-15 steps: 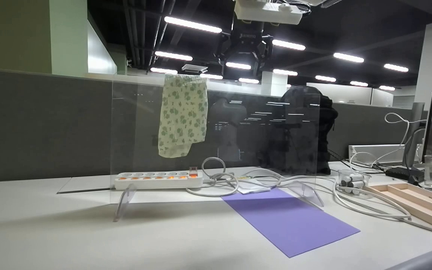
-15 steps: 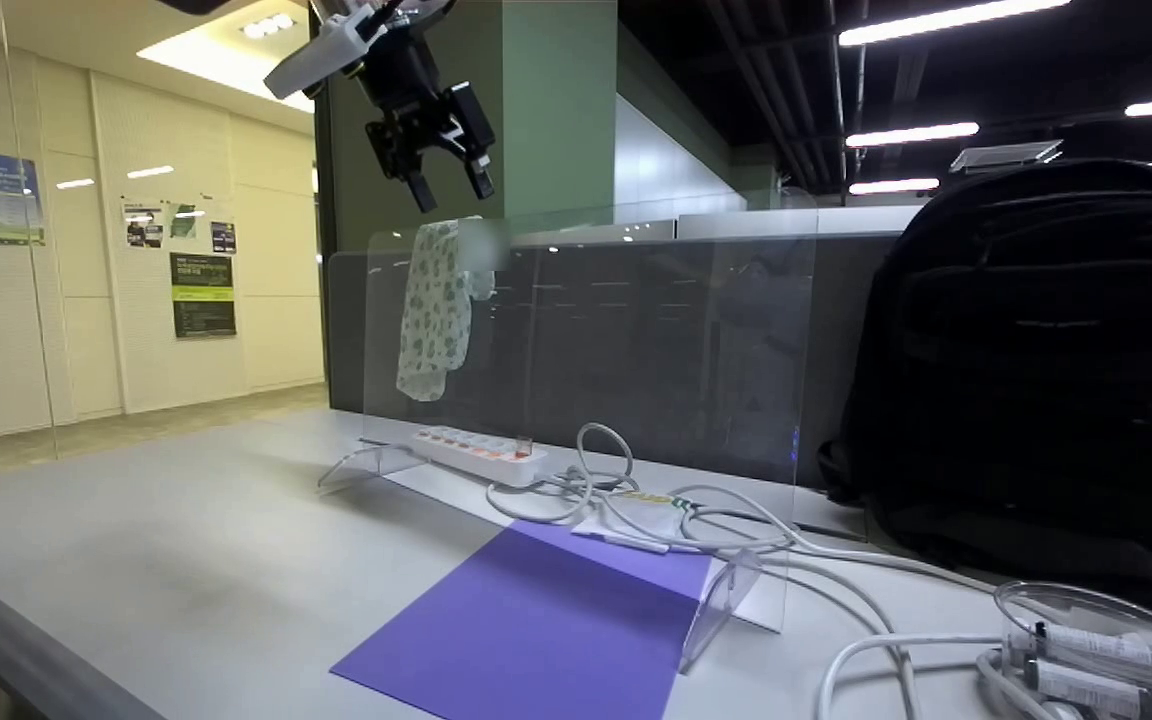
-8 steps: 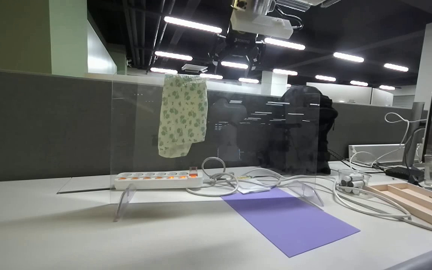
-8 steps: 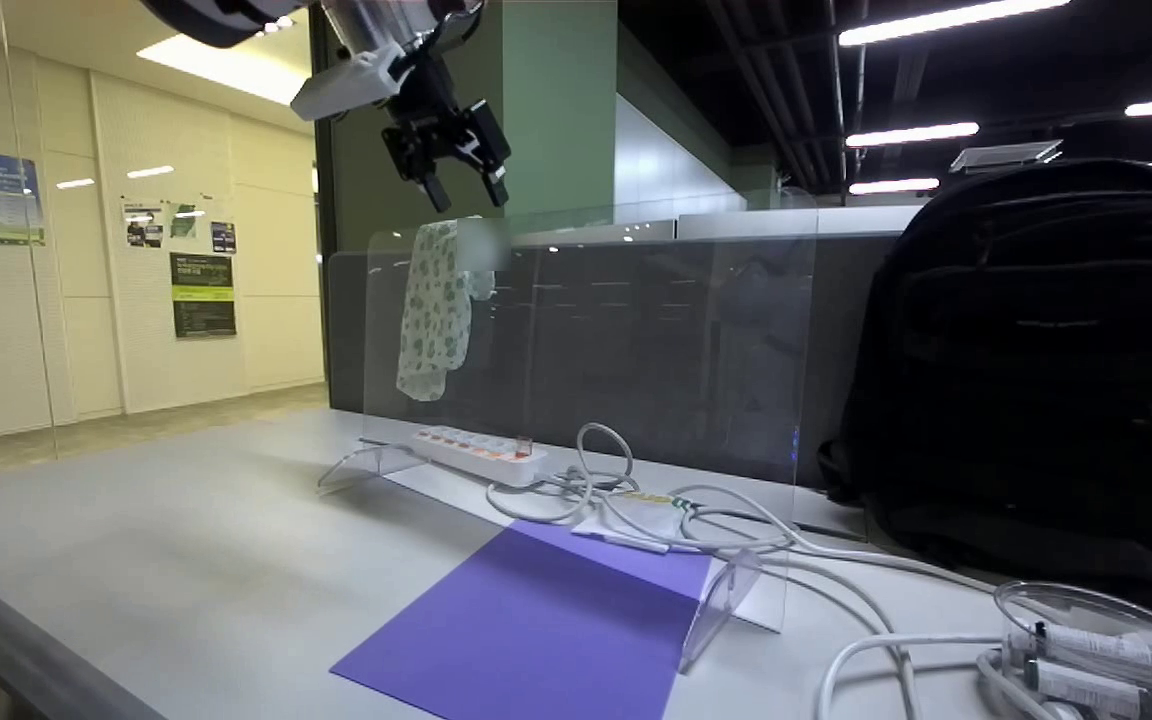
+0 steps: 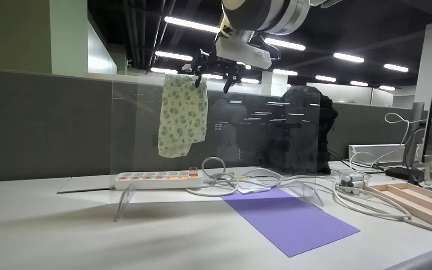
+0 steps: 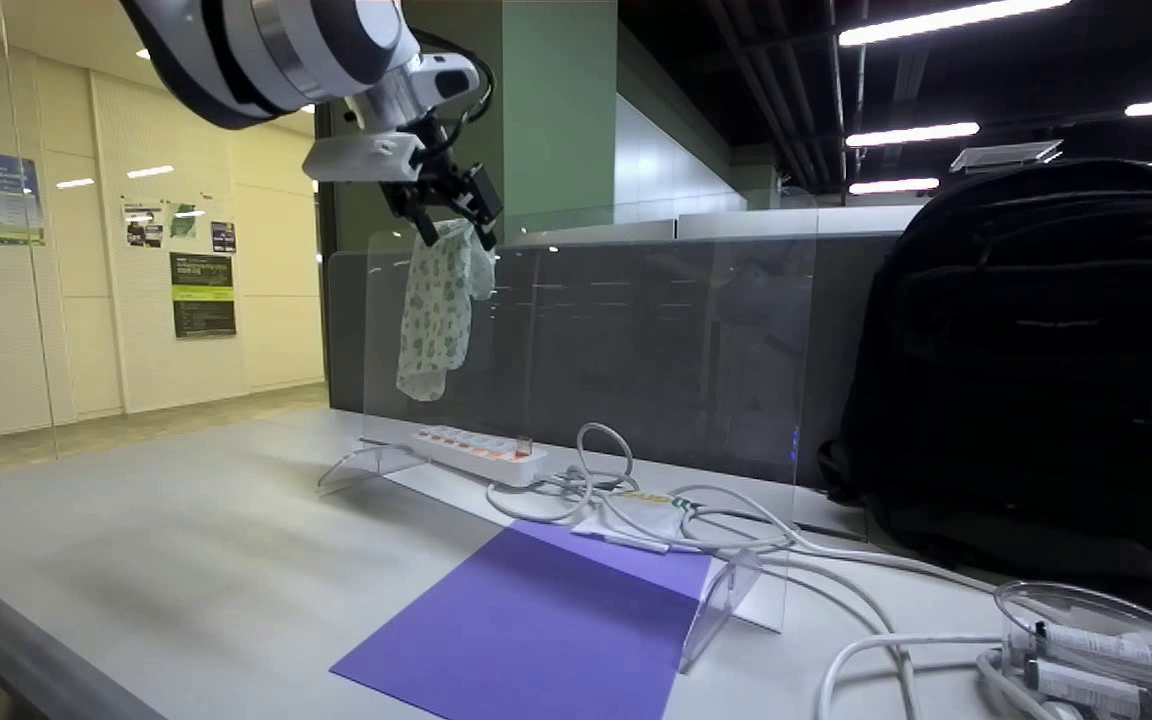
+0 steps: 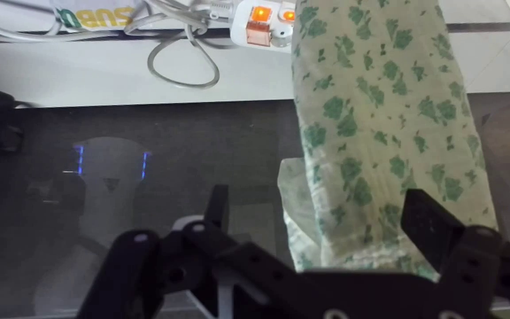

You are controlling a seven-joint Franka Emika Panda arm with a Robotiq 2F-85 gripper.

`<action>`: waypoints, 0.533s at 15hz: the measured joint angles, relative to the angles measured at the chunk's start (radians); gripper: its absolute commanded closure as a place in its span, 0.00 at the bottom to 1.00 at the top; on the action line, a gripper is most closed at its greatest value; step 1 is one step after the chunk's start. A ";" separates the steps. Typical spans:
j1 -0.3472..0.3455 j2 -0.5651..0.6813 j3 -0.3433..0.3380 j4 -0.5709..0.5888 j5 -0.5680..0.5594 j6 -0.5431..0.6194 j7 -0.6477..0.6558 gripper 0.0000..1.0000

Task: Remove the towel from the object and put it on the table

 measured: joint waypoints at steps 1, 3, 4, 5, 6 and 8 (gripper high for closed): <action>0.007 0.024 0.002 0.006 0.004 0.017 -0.009 0.26; 0.015 0.066 0.005 0.023 0.013 0.039 -0.027 0.40; 0.016 0.083 0.008 0.031 0.016 0.050 -0.035 0.47; 0.016 0.097 0.012 0.039 0.021 0.060 -0.043 0.55; 0.016 0.109 0.016 0.047 0.031 0.068 -0.056 0.62; 0.031 0.128 0.016 0.058 0.073 0.077 -0.090 0.76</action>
